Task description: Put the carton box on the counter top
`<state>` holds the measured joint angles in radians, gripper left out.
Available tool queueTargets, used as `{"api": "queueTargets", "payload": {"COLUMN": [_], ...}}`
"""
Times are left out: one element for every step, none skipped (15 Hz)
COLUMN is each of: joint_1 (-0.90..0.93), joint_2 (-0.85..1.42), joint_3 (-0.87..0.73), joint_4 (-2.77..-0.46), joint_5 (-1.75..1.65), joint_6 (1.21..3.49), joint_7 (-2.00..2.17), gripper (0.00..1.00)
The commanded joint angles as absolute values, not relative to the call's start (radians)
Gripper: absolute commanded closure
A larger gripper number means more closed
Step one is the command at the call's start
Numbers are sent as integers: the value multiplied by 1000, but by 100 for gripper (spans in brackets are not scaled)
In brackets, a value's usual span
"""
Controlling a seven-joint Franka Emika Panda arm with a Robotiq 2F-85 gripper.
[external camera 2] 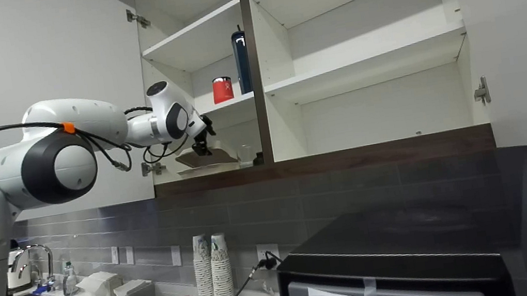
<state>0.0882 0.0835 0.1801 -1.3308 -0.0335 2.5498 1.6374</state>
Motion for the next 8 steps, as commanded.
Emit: {"api": "queueTargets", "payload": {"joint_1": [88,88,89,89,91,92,94,96], "joint_2": [42,39,42,44,50,53,60,65], "joint_3": [173,173,174,175,177,179,181,185], "joint_4": [-1327,-1322,-1319,-1314,-1306,-1299,-1288,-1277], "joint_5": [-76,-76,-81,-74,-68,-62,-63,-54], "joint_6": [2405,2385,2378,2369,2357,2344,2321,2285], "joint_7": [1644,1638,1644,1643,1645,1641,1638,1628], "gripper": [0,0,0,0,0,0,0,0]}}
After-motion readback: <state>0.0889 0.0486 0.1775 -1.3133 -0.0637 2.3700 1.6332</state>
